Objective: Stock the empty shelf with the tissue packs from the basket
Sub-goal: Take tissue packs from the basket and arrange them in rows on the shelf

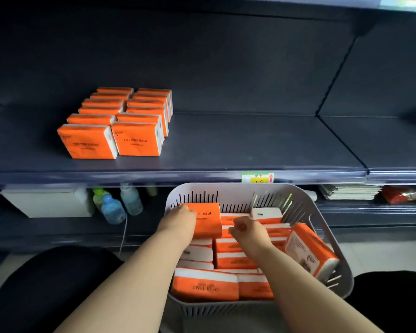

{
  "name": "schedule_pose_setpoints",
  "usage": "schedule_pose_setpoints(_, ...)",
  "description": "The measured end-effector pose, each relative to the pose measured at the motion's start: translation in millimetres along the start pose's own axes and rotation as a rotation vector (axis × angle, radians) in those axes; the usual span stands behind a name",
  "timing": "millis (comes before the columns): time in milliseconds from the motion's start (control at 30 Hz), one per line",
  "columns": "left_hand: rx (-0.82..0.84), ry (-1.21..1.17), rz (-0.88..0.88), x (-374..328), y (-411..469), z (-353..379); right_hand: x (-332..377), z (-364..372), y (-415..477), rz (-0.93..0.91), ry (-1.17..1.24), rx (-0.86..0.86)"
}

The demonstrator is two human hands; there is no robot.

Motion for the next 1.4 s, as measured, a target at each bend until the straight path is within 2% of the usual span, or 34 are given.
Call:
schedule_pose_setpoints(233,0.119,0.092,0.012,-7,15,11,-21,28,11,0.151,0.121,0.075)
schedule_pose_setpoints(467,0.274,0.093,0.043,-13,25,15,-13,43,16,0.107,0.176,0.195)
schedule_pose_setpoints(633,0.218,0.066,0.065,-16,23,15,-4,46,11,-0.019,0.242,0.227)
schedule_pose_setpoints(767,-0.086,-0.054,0.084,-8,29,-6,-10,43,12,-0.006,0.234,0.209)
schedule_pose_setpoints(833,-0.179,-0.065,0.123,-6,33,-9,-12,40,14,0.018,0.228,0.195)
schedule_pose_setpoints(1067,-0.194,0.037,0.219,-5,33,-6,-12,34,17,-0.002,0.235,0.153)
schedule_pose_setpoints(1267,-0.081,0.041,0.236,-7,30,-7,-11,35,14,-0.052,0.176,0.148)
schedule_pose_setpoints(1400,-0.082,0.054,0.253,-7,31,-17,-14,34,15,-0.035,0.184,0.136)
Point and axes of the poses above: each hand's wrist, its own y-axis towards the middle knuckle, its own z-axis out of the palm, x = y × z, the point moved 6 cm from there along y, towards the middle knuckle, and after that the axes turned 2 degrees about y, right-handed, at the moved point
